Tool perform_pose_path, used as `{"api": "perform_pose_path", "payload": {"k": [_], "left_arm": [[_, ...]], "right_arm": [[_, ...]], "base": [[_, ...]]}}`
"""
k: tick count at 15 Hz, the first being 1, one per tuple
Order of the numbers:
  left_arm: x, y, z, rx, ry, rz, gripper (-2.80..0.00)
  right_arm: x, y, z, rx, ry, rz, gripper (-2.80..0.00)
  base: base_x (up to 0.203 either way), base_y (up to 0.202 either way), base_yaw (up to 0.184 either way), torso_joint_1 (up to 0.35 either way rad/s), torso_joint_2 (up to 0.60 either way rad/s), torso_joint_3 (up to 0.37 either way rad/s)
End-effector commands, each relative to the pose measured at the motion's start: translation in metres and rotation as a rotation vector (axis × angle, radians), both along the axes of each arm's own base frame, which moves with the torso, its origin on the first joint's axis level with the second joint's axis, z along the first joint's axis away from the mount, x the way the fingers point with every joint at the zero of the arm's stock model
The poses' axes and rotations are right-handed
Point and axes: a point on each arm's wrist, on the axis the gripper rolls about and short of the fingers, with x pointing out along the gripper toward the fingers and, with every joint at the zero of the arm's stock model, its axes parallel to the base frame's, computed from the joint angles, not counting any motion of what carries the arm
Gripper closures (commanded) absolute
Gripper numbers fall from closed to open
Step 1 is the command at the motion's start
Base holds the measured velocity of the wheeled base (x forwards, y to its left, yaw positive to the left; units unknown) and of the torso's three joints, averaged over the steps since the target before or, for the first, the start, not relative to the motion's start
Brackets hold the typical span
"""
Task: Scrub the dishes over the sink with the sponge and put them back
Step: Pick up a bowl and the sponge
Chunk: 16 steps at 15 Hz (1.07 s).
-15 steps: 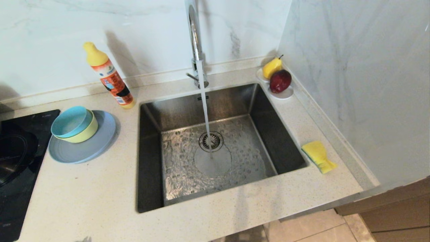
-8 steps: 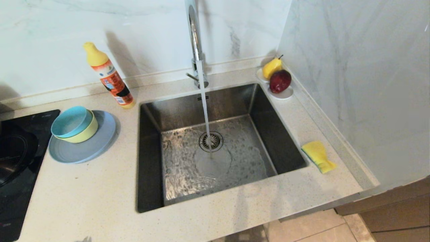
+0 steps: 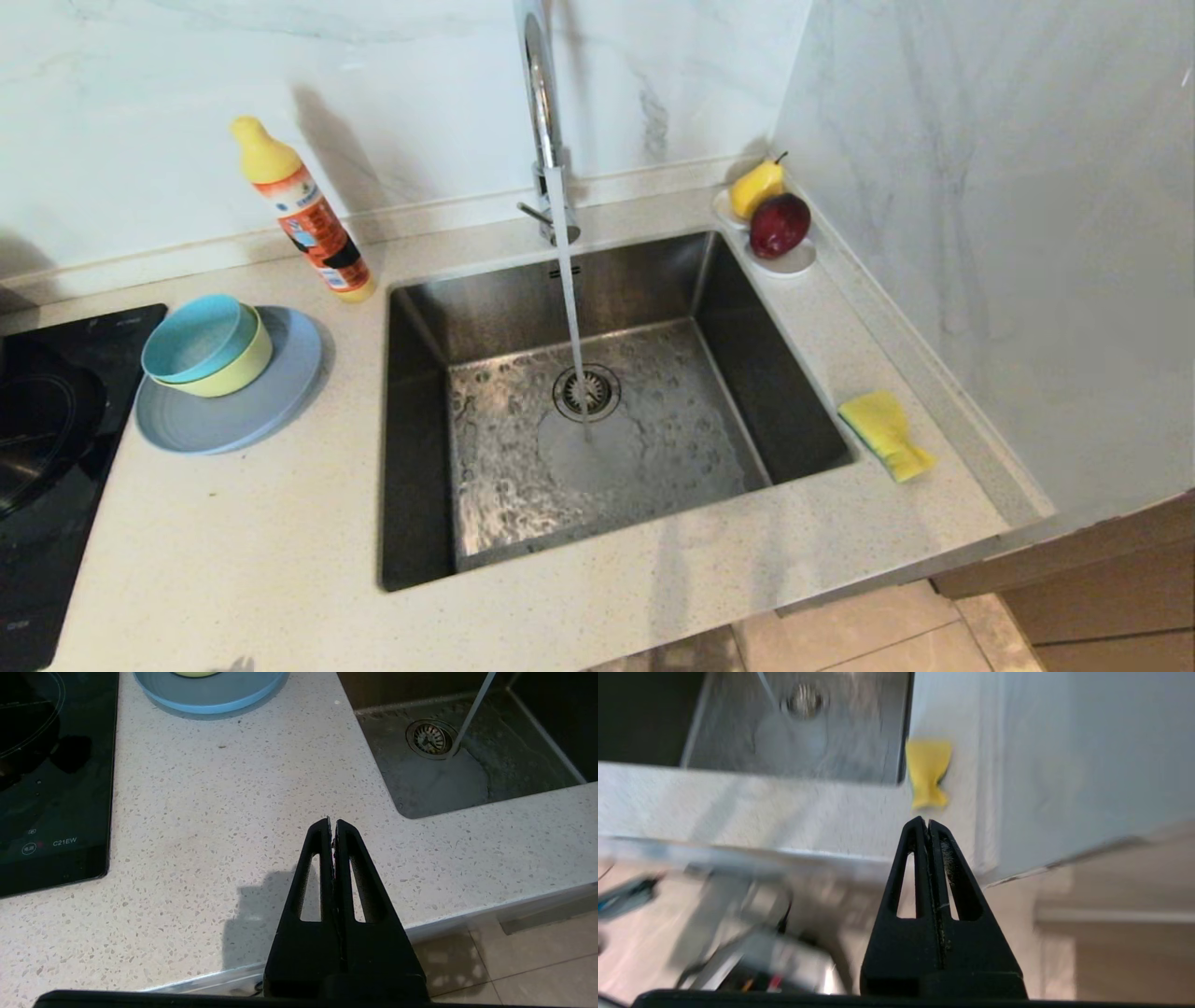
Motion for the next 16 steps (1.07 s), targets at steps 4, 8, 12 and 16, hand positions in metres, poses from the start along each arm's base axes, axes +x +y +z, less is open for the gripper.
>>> {"api": "perform_pose_path", "payload": {"k": [4, 8, 12, 16], "left_arm": [[0.001, 0.0, -0.004, 0.0, 0.017, 0.0, 0.0], [0.001, 0.0, -0.004, 0.001, 0.017, 0.001, 0.0], [0.001, 0.0, -0.004, 0.0, 0.017, 0.0, 0.0], [0.001, 0.0, -0.004, 0.0, 0.017, -0.001, 0.0]], "right_arm": [[0.097, 0.007, -0.018, 0.067, 0.349, 0.044, 0.0], [0.121, 0.018, -0.036, 0.012, 0.446, 0.001, 0.0], [0.145, 0.021, -0.061, -0.028, 0.5, -0.07, 0.0], [0.166, 0.034, -0.087, -0.093, 0.456, -0.117, -0.38]], "base": [[0.0, 0.0, 0.0, 0.0, 0.0, 0.0], [0.0, 0.0, 0.0, 0.0, 0.0, 0.0], [0.0, 0.0, 0.0, 0.0, 0.0, 0.0], [0.0, 0.0, 0.0, 0.0, 0.0, 0.0]]}}
